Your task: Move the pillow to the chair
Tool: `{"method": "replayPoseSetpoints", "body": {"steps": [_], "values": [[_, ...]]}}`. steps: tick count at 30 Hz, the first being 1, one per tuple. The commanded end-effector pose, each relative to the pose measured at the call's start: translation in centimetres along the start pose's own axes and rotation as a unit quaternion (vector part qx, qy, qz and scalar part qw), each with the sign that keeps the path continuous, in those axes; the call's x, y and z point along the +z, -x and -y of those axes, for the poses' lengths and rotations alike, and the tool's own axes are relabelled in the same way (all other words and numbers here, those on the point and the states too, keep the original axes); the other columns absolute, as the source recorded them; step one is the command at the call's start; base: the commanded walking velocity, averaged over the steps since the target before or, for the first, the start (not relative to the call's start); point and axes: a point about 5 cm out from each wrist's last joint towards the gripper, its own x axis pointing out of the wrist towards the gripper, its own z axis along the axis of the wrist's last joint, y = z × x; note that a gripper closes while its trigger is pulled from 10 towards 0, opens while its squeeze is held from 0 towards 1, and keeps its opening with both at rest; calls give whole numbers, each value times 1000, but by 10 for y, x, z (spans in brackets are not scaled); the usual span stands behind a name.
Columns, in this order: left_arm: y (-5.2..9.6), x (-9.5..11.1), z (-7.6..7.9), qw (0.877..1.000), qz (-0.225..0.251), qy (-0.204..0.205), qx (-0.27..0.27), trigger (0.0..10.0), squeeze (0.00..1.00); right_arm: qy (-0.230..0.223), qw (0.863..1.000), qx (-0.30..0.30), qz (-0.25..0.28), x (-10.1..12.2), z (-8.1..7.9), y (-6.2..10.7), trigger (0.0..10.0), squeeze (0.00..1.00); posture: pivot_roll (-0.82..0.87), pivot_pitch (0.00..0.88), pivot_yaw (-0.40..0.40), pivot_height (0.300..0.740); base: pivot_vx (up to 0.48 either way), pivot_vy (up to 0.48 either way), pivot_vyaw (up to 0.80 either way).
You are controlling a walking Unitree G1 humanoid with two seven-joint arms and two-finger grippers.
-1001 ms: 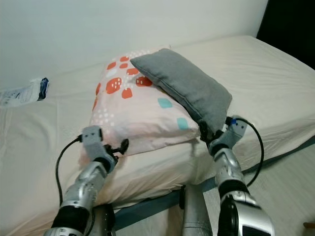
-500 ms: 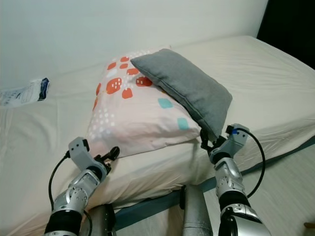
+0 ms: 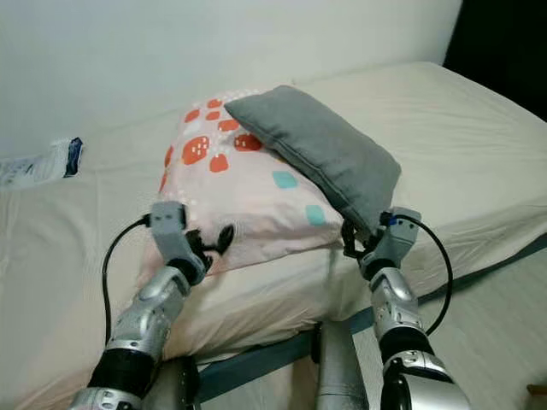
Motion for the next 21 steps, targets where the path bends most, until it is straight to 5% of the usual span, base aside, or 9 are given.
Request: {"method": "replayPoseSetpoints", "body": {"steps": [1,21], "values": [[3,-8,-3,999,-7,-33,13,10000,0,33,999,34,-17,-12,-9,5,10000,0,-149,94,41,561,0,0,0],[8,-15,3,999,-3,-54,4,10000,0,40,997,56,-39,-25,-15,10,10000,0,-133,85,32,631,0,0,0]]}}
